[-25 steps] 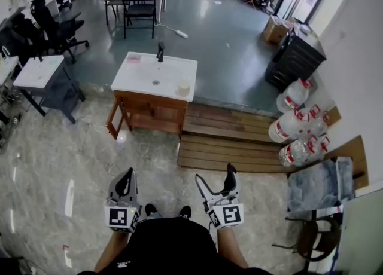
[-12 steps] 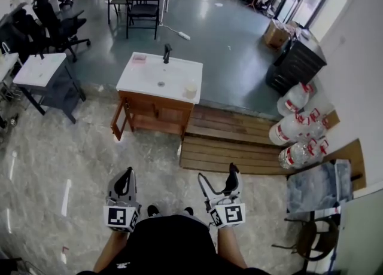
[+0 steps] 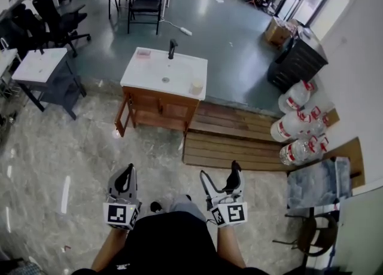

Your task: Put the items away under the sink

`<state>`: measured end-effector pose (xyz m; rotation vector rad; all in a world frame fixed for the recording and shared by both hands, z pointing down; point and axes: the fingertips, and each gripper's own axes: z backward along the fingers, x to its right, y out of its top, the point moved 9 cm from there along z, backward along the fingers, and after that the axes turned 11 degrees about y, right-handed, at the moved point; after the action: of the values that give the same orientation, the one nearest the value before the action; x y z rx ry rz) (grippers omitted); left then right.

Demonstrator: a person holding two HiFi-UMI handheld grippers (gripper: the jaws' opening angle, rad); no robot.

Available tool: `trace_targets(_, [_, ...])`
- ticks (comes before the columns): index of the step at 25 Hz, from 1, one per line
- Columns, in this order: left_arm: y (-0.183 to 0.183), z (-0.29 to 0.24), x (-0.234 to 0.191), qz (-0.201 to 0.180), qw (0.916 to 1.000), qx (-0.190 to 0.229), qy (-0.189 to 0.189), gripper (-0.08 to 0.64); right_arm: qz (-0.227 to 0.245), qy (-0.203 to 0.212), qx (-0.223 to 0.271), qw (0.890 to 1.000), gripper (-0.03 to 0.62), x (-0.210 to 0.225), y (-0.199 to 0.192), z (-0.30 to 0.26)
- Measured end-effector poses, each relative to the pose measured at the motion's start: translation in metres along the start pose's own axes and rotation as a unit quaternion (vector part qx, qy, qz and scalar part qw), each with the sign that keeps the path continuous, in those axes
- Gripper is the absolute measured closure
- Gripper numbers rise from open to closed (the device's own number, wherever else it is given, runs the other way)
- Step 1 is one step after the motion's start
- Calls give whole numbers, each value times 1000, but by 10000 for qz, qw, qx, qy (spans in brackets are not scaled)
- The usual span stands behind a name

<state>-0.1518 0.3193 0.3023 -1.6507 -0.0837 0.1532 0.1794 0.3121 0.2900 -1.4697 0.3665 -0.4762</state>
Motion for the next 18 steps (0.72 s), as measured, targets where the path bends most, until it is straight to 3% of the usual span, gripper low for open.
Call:
trace_targets(10, [-7,-19,-10,80,9999,-141,32,554,119,-48,-103,9999,127,6,-9,-23])
trace_targets(18, [-5,-78,-21,44,9997,-212,119,554,98,16,-125,9999,127,41,-17,-81])
